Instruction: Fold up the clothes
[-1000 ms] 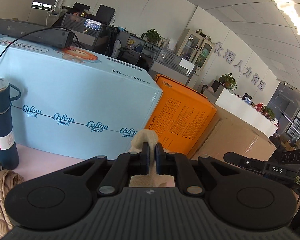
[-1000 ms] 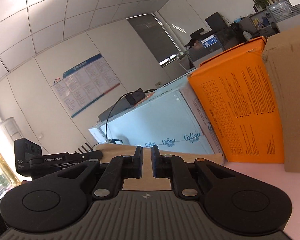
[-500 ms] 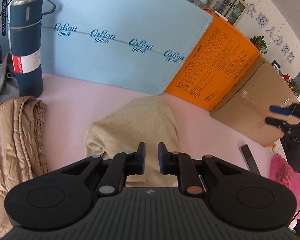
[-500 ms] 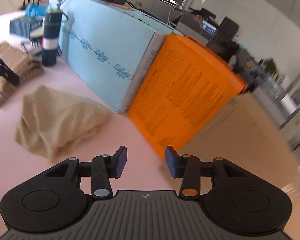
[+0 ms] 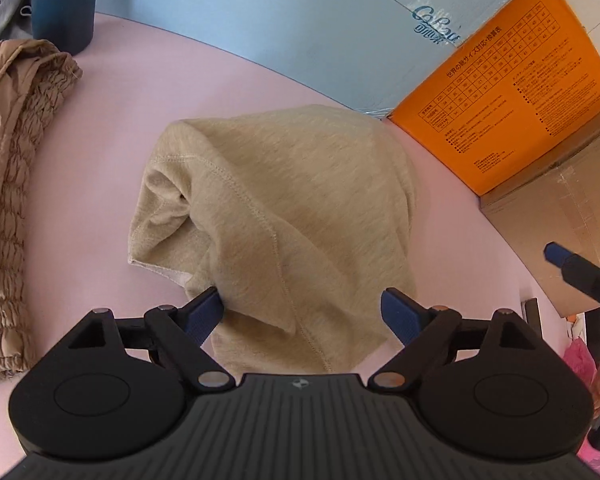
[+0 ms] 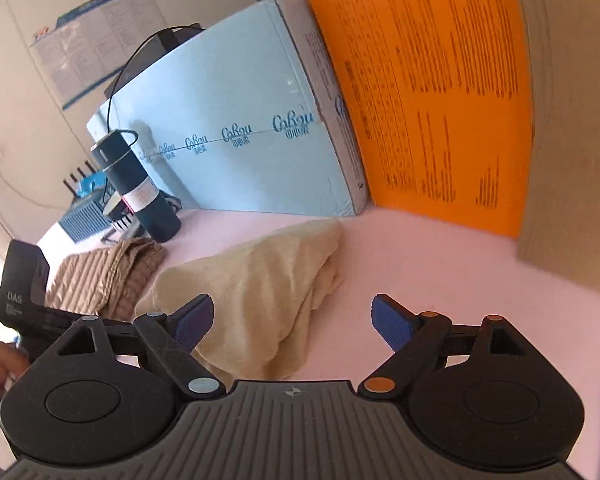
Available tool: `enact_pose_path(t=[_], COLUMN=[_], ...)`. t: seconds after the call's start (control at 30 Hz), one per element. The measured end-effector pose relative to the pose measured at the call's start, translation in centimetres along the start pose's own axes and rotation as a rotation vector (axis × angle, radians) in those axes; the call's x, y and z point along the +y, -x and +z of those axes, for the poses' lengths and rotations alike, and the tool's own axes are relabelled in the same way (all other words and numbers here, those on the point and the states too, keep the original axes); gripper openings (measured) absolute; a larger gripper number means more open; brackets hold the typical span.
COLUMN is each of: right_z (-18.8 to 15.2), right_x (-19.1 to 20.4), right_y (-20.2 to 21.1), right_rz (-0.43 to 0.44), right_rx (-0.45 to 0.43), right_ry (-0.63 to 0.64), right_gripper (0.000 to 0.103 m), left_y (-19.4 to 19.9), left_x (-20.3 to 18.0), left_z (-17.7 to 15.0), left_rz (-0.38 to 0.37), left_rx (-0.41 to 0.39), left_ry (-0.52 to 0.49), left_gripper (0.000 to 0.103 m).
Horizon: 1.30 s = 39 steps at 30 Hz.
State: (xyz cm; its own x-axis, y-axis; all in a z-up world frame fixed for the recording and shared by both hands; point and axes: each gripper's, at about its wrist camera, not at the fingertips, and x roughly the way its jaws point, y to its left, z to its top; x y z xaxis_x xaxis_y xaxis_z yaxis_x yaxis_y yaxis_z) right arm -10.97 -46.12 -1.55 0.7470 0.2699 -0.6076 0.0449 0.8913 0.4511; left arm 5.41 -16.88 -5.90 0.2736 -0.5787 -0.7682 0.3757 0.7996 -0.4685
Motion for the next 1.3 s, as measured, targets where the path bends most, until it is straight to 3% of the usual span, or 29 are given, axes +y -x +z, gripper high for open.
enact_pose_path(t=[0.03, 0.07, 0.1, 0.13, 0.27, 0.4, 0.5, 0.6, 0.77, 0.8, 0.87, 0.93, 0.97, 1.0, 1.03, 1.13, 1.2, 1.3], right_z=[-0.4, -0.8, -1.2, -1.2, -1.0, -1.7, -2.5, -2.8, -2.1, -1.9, -1.6, -1.4, -1.2, -1.1, -0.8, 0.9, 2.4, 3.8], right_x=[-0.2, -0.4, -0.5, -0.4, -0.6, -0.5, 0.5, 1.1, -0.1, -0.7, -1.8, -2.6, -2.9, -3.0, -2.9, -2.7, -2.4, -1.2], right_y=[-0.7, -1.4, -2.2, -3.4, -7.7, -11.0, -12.0, -12.5, -12.6, -12.7, -13.2, -13.8, -14.2, -14.6, -14.7, -13.8, -12.4, -9.4], right_rz=[0.014, 0.027, 0.042, 0.06, 0.071, 0.129, 0.174, 0.21, 0.178, 0.169, 0.15, 0.125, 0.115, 0.11, 0.103, 0.135, 0.155, 0.194], right_rx=[-0.009, -0.018, -0.026, -0.03, 0.018, 0.097, 0.133, 0.112, 0.022, 0.007, -0.011, -0.015, -0.009, -0.002, 0.002, -0.039, -0.09, -0.152], right_ry=[-0.027, -0.055, -0.076, -0.077, -0.068, -0.051, -0.017, -0.02, -0.104, -0.139, -0.22, -0.287, -0.308, -0.31, -0.302, -0.296, -0.269, -0.195], right_gripper=[0.085, 0.085, 0.086, 0.086, 0.086, 0.086, 0.086, 0.086, 0.086, 0.083, 0.066, 0.032, 0.025, 0.014, 0.012, 0.008, 0.005, 0.003], left_y=[-0.1, 0.0, 0.3, 0.7, 2.2, 2.7, 2.6, 2.2, 1.7, 1.6, 1.5, 1.4, 1.3, 1.2, 1.1, 1.2, 1.7, 4.0], left_x=[0.0, 0.3, 0.9, 1.7, 5.2, 8.9, 10.7, 11.2, 11.4, 11.4, 11.3, 11.0, 10.7, 10.3, 10.0, 8.9, 8.3, 7.6], left_z=[0.1, 0.2, 0.5, 0.7, 1.7, 2.4, 2.6, 2.6, 3.2, 3.4, 3.5, 3.7, 3.8, 3.9, 4.1, 5.1, 6.1, 7.4], left_rz=[-0.013, -0.014, -0.006, 0.003, 0.107, 0.176, 0.192, 0.194, 0.208, 0.208, 0.197, 0.18, 0.171, 0.161, 0.156, 0.093, 0.039, -0.067], left_rx=[-0.025, -0.046, -0.064, -0.082, -0.147, -0.149, -0.137, -0.133, -0.142, -0.141, -0.141, -0.14, -0.138, -0.136, -0.131, -0.121, -0.123, -0.186], left_ry=[-0.006, 0.0, 0.028, 0.065, 0.157, 0.237, 0.268, 0.255, 0.253, 0.261, 0.257, 0.246, 0.236, 0.226, 0.211, 0.185, 0.184, 0.192], left_gripper=[0.054, 0.021, 0.009, 0.004, 0.004, 0.006, 0.017, 0.019, 0.019, 0.019, 0.025, 0.038, 0.049, 0.053, 0.053, 0.018, 0.017, 0.017])
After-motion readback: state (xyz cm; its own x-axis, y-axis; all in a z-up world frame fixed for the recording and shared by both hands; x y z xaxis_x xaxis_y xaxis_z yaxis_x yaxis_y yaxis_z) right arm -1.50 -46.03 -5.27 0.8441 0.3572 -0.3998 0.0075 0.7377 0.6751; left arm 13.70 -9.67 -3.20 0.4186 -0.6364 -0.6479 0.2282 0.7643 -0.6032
